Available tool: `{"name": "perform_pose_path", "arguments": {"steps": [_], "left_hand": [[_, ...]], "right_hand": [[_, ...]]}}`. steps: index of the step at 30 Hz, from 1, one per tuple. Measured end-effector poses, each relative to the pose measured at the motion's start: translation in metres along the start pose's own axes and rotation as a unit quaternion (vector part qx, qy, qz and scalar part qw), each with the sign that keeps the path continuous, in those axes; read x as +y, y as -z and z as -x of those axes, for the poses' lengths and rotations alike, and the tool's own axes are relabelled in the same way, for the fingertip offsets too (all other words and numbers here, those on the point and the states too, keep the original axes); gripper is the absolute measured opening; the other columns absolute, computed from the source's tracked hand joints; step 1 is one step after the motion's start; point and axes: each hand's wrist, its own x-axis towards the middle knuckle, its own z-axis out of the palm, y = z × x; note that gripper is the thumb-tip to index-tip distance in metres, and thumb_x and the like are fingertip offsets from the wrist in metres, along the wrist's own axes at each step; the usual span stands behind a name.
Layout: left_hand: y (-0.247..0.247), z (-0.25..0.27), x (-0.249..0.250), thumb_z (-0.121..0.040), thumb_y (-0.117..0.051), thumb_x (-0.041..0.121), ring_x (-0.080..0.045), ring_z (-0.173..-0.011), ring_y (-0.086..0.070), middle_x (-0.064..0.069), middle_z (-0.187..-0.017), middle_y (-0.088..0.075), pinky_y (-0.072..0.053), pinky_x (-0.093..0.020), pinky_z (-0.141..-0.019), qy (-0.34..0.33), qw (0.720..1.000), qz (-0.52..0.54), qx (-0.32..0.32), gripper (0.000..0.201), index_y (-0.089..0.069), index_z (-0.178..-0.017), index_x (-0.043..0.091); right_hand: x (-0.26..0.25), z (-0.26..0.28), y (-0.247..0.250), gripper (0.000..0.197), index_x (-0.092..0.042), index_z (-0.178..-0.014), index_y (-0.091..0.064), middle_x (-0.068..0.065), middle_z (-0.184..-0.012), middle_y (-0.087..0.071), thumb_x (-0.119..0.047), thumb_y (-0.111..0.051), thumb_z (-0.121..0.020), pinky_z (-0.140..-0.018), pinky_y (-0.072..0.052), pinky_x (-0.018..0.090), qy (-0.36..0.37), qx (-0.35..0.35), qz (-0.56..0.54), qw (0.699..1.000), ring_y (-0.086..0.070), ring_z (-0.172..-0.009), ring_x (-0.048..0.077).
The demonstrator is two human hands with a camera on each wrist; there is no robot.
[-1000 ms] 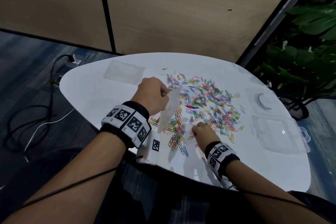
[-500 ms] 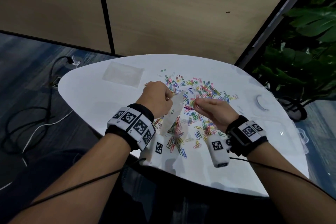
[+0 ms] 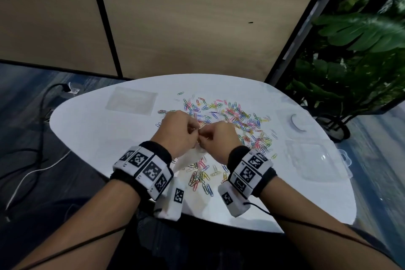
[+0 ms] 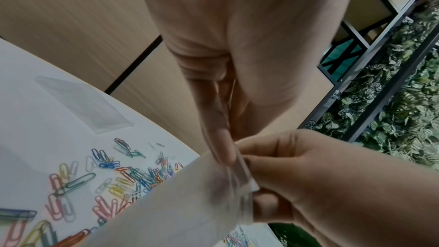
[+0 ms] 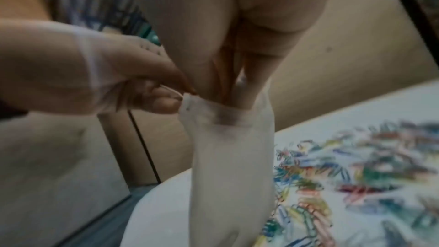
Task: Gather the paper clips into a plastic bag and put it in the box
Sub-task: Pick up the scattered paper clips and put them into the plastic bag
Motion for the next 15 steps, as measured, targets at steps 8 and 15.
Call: {"name": "perform_pose_path", "arguments": {"steps": [8,15], "left_hand": [[0.015,-0.003,-0.01,-0.091,-0.066,0.005,-0.022,-0.069,-0.078,-0.009,-0.083,-0.077,-0.065,-0.037,-0.082,0.032,0.998,0.029,0.038,0.019,-0.079,-0.105,0.006],[0.038,-0.002,-0.03,-0.092,-0.064,0.006,-0.021,-0.069,-0.077,-0.011,-0.085,-0.077,-0.063,-0.032,-0.084,0.042,0.997,0.006,0.06,0.02,-0.079,-0.105,0.007]], "right_hand": [[0.022,0.006,0.021,0.016,-0.011,-0.091,-0.075,0.006,-0.083,-0.074,-0.001,-0.063,-0.088,-0.065,-0.06,0.026,-0.047,0.026,-0.18,0.982,-0.072,-0.073,0.022],[0.102,0.037,0.002,0.069,-0.018,-0.131,-0.051,0.008,-0.122,-0.057,-0.035,-0.083,-0.072,-0.085,-0.058,0.038,-0.224,-0.173,0.126,0.951,-0.066,-0.099,0.026]]}}
